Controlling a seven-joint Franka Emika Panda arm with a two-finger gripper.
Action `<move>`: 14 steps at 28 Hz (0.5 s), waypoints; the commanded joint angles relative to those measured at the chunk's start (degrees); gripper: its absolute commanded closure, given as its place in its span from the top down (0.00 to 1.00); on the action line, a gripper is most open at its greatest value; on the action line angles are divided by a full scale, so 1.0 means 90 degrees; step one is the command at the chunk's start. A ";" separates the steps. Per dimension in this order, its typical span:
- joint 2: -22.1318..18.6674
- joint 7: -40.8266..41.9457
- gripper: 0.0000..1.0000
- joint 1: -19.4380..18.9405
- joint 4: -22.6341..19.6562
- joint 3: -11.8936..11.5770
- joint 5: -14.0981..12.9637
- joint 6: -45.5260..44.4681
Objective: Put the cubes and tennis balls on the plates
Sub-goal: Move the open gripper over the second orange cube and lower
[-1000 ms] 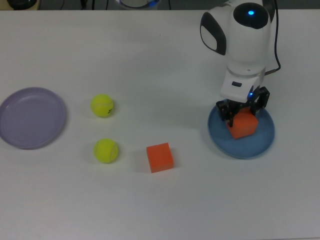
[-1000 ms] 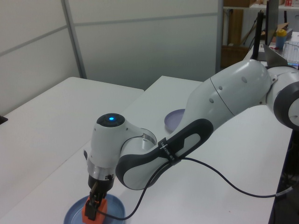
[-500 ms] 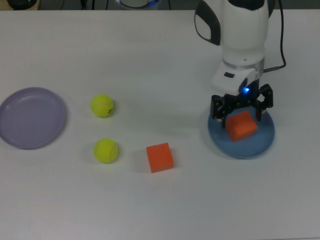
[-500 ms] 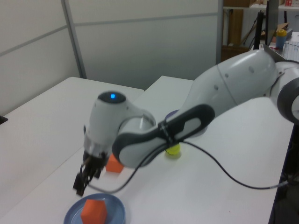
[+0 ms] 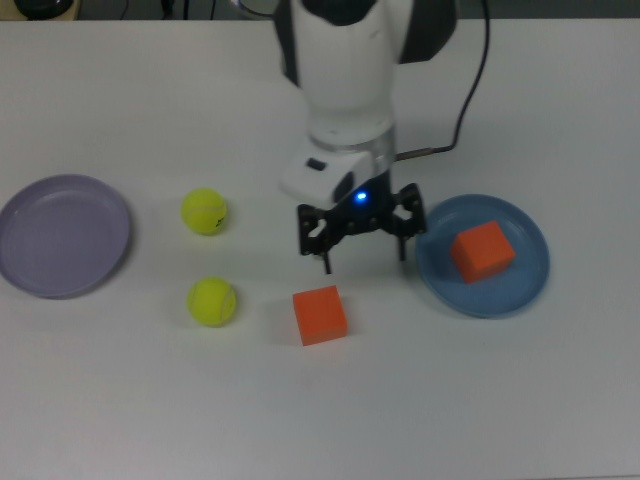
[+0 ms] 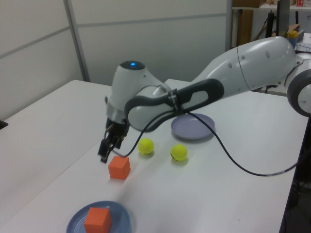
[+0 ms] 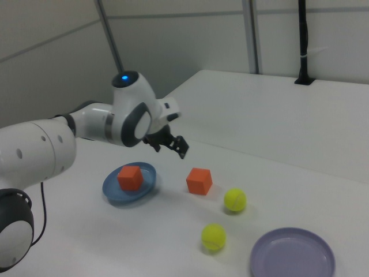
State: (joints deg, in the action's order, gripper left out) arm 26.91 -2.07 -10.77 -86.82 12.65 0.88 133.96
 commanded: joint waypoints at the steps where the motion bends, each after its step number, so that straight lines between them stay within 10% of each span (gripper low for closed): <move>1: 0.0076 0.0561 1.00 -0.0054 0.0194 -0.0321 -0.0390 -0.0197; 14: 0.0711 0.1040 1.00 0.0034 0.0340 -0.0468 -0.0420 -0.0139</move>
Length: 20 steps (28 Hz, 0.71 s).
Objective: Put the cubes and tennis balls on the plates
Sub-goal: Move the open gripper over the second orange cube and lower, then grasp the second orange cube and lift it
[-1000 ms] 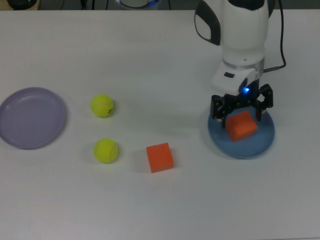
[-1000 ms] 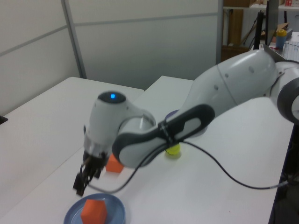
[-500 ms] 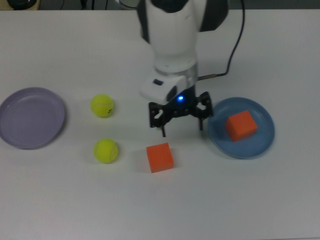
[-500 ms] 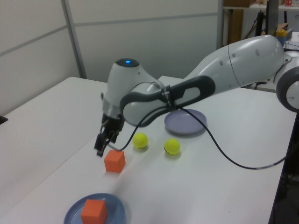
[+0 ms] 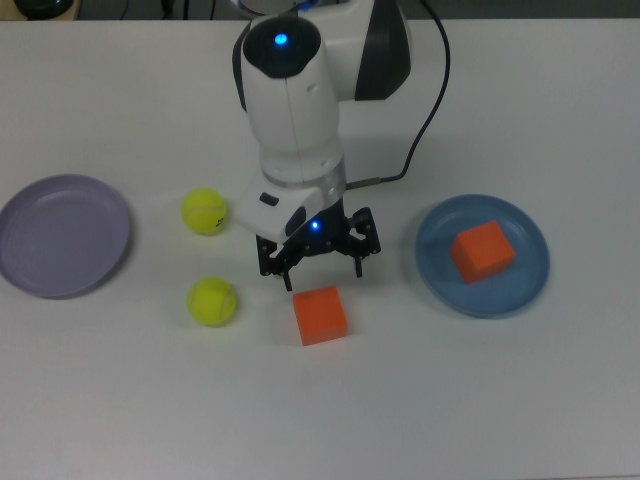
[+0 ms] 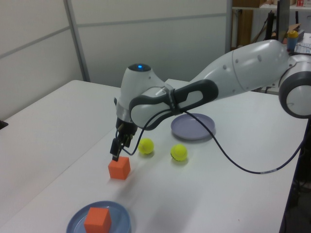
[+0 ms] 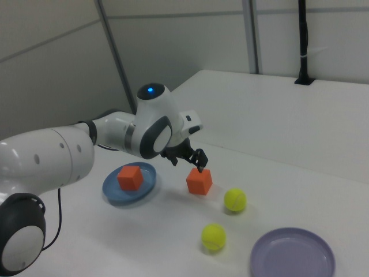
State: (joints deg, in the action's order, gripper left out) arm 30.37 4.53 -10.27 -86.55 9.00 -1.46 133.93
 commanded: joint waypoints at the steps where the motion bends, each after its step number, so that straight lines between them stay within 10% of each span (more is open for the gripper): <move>1: 0.0404 0.0375 1.00 -0.0021 0.0329 -0.0063 -0.0160 -0.0125; 18: 0.1088 0.0522 1.00 -0.0030 0.0622 -0.0082 -0.0140 0.0460; 20: 0.1108 0.0512 0.88 -0.0040 0.0622 -0.0082 -0.0140 0.0519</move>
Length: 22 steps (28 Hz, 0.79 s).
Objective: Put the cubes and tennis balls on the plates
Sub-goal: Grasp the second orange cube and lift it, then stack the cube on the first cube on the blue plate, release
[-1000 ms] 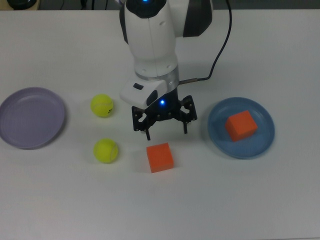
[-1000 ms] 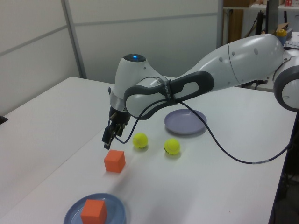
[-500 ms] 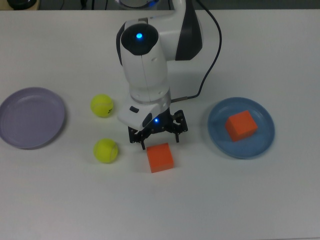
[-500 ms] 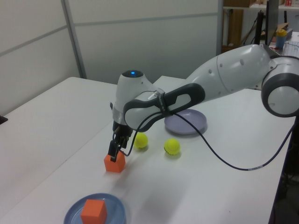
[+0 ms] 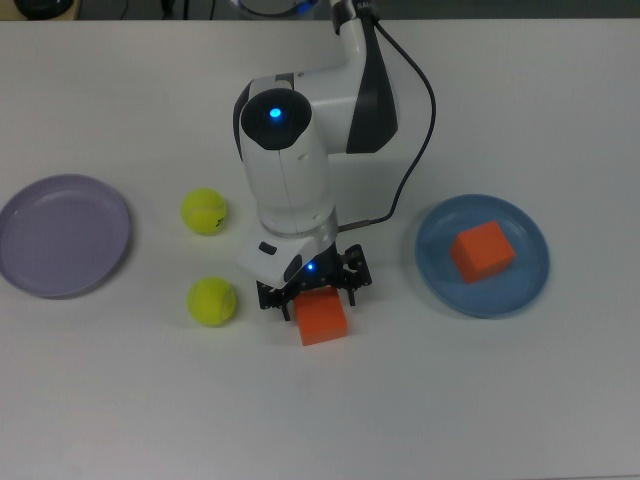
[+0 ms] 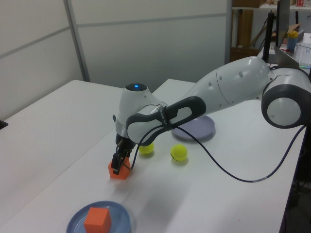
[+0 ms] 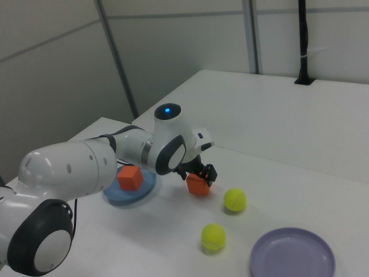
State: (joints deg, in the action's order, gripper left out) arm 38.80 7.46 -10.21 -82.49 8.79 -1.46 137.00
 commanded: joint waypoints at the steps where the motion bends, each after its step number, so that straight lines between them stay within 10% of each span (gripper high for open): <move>1: 0.0181 0.0158 0.75 -0.0057 0.0171 -0.0059 -0.0140 0.0207; 3: 0.0171 0.0128 0.20 -0.0077 0.0171 -0.0049 -0.0159 0.0237; 5: 0.0133 0.0041 0.00 -0.0077 0.0181 -0.0039 -0.0160 0.0237; 17: -0.1225 -0.0886 0.00 -0.0428 0.0005 0.0292 -0.0189 -0.0749; 22: -0.1644 -0.1842 0.00 -0.0779 -0.0481 0.0692 0.0298 -0.0847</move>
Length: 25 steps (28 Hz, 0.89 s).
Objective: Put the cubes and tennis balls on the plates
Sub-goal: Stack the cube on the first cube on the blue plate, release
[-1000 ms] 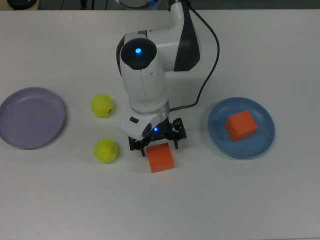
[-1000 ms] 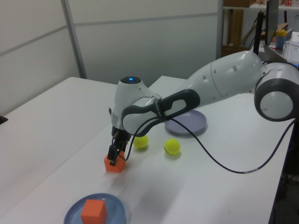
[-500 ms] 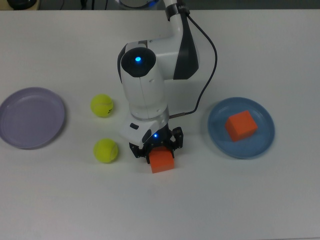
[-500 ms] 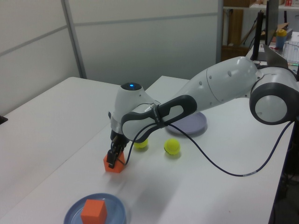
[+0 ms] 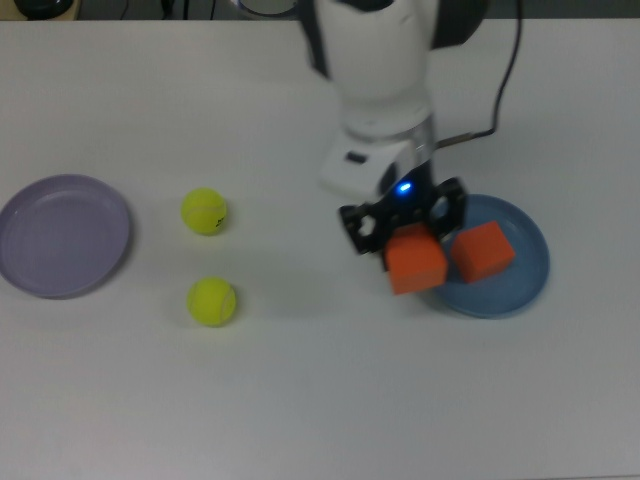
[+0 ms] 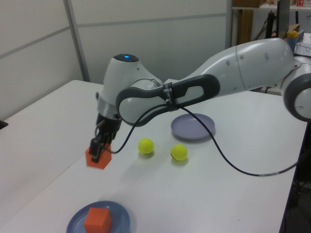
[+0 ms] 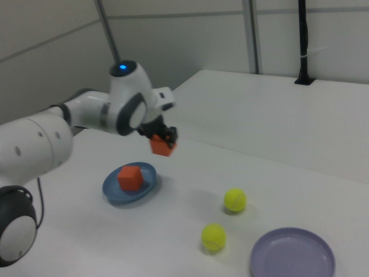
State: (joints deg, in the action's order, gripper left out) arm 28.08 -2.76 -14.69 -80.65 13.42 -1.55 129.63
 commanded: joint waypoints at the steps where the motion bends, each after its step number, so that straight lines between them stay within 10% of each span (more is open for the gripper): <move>1: -0.0493 -0.0845 0.00 -0.0311 -0.0784 0.0237 0.0377 -0.0029; 10: -0.0328 -0.2085 0.00 -0.0409 -0.1205 0.0755 0.1587 0.0069; 25: -0.0054 -0.2388 0.00 -0.0477 -0.1205 0.0794 0.1842 0.0439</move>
State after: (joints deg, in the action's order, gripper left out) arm 27.56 -21.72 -19.04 -90.45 20.18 13.34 130.03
